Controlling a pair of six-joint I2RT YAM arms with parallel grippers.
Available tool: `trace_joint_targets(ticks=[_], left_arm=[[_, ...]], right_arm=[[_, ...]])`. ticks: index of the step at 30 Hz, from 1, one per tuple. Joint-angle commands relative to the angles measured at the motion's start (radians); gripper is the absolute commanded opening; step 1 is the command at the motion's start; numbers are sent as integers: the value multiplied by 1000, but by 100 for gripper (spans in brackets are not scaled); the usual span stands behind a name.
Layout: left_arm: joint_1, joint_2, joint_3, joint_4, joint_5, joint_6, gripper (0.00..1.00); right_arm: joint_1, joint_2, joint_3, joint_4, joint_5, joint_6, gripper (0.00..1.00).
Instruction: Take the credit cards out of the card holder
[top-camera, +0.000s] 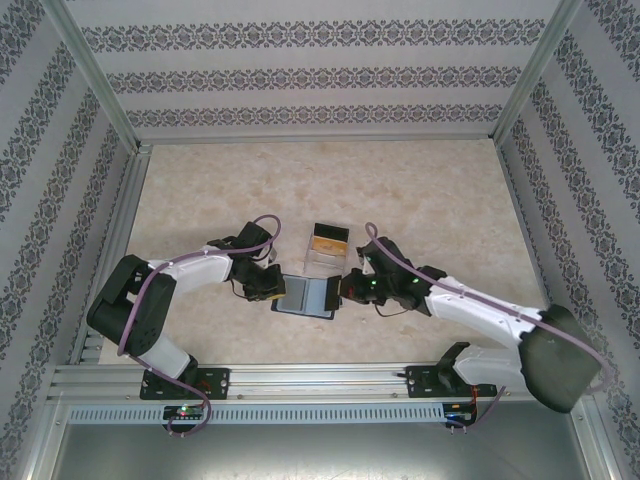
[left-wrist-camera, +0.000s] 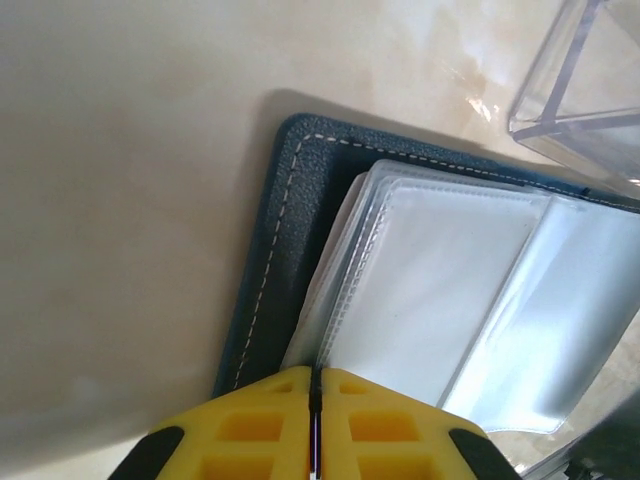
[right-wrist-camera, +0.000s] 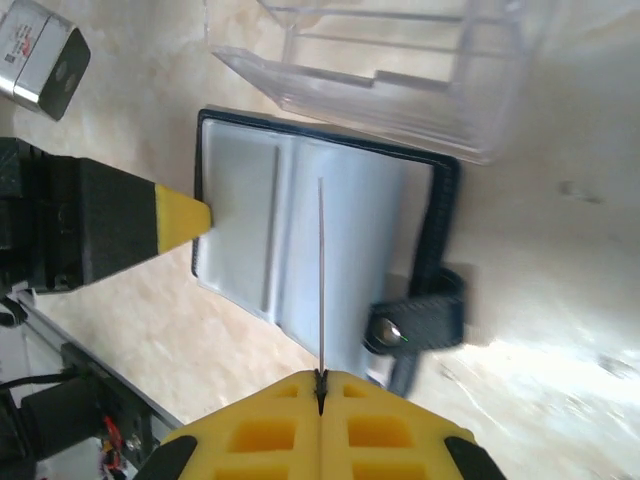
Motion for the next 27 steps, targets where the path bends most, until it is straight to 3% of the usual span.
trace_joint_targets(ticks=[1,3,5,7,10,14,16,19,27], left_arm=[[3,-35,-5,-64,-33,9,14],[3,-55,7,-74,-36,13,19],[3,-78,22,-89,-42,19,34],[4,-108,41,-109,-51,24,58],[5,-156,67,-137,-67,26,77],[6,-222,81,-168,-97,21,94],[8,-255,79,-183,-114,18,100],[10,-296,68,-203,-133,16,100],[24,-338,40,-220,-148,8,100]], right_arm=[[-20,-55,135,-274,79,-213,0],[-29,-38,239,-379,116,-341,0],[-31,7,354,-474,154,-476,0],[-31,84,484,-570,196,-622,0],[-30,217,674,-686,260,-812,0],[-25,403,909,-819,336,-1012,0],[-24,511,1047,-899,380,-1102,0],[-7,614,1145,-922,462,-1195,0],[23,732,1193,-861,521,-1350,0]])
